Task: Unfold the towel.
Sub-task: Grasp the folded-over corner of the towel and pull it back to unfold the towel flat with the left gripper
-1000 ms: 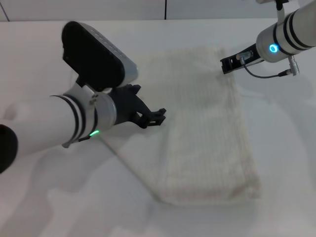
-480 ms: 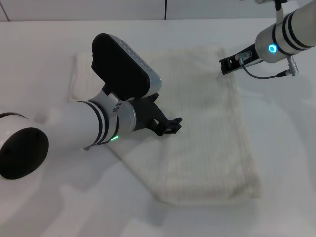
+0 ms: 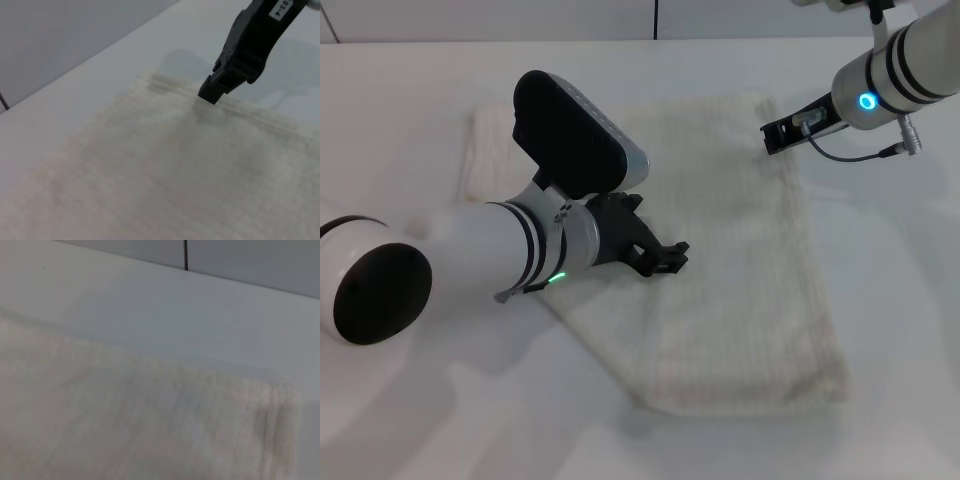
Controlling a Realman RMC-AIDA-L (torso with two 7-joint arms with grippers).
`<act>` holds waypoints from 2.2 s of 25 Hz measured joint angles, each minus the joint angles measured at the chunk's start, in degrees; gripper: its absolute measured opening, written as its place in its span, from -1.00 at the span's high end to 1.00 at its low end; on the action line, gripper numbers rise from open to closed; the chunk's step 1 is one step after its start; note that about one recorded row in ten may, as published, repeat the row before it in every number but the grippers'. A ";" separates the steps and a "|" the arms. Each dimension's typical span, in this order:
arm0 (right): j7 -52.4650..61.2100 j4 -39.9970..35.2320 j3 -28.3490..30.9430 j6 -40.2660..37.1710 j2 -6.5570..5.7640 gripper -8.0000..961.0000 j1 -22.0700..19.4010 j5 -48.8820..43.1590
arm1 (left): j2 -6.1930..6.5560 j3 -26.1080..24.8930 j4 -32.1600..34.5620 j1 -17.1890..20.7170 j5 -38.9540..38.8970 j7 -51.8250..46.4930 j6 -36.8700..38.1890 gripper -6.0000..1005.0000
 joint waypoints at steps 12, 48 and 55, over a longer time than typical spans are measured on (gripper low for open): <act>-0.04 3.59 -0.40 0.89 -0.01 0.99 1.06 0.00 | 0.09 -0.55 1.10 -2.92 -0.76 0.00 -2.91 -0.07; -0.17 4.19 -0.88 1.10 0.08 0.99 1.06 0.01 | 0.34 -3.17 -34.17 5.17 20.14 -22.44 -41.76 0.90; -0.17 4.18 -0.87 1.10 0.08 0.99 0.88 0.01 | 0.48 -3.95 -35.09 5.22 20.25 -23.95 -48.08 0.90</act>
